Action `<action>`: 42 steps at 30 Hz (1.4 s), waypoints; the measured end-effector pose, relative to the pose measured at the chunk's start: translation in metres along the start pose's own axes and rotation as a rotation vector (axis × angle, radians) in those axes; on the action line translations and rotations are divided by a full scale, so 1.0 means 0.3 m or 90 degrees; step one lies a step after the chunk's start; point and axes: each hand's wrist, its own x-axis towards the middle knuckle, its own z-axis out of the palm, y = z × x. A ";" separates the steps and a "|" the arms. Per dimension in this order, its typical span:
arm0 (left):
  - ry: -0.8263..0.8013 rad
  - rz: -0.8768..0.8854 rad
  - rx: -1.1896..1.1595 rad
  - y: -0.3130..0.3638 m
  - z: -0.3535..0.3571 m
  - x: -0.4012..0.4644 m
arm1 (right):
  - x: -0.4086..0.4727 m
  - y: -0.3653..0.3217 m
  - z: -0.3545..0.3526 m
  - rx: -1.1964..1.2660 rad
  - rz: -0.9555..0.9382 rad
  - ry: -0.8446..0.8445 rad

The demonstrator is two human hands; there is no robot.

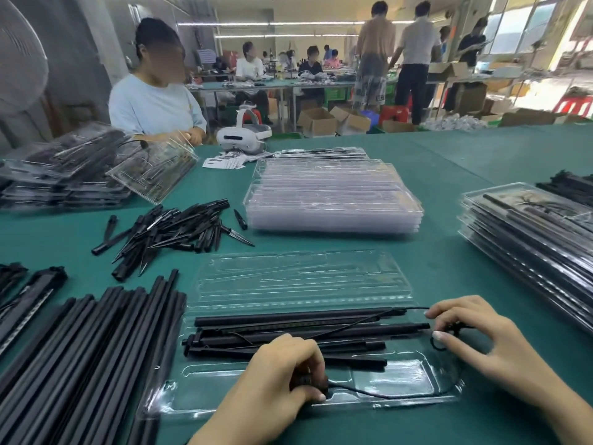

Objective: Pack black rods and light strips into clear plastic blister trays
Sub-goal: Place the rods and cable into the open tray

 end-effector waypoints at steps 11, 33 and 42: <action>-0.021 -0.107 -0.053 0.009 0.008 -0.010 | 0.004 0.022 0.012 -0.021 0.010 -0.017; -0.060 -0.204 -0.049 -0.007 0.003 0.064 | 0.006 0.016 0.018 -0.050 0.016 -0.039; -0.082 -0.173 -0.125 -0.019 -0.011 0.033 | 0.005 0.001 0.017 -0.060 0.033 -0.031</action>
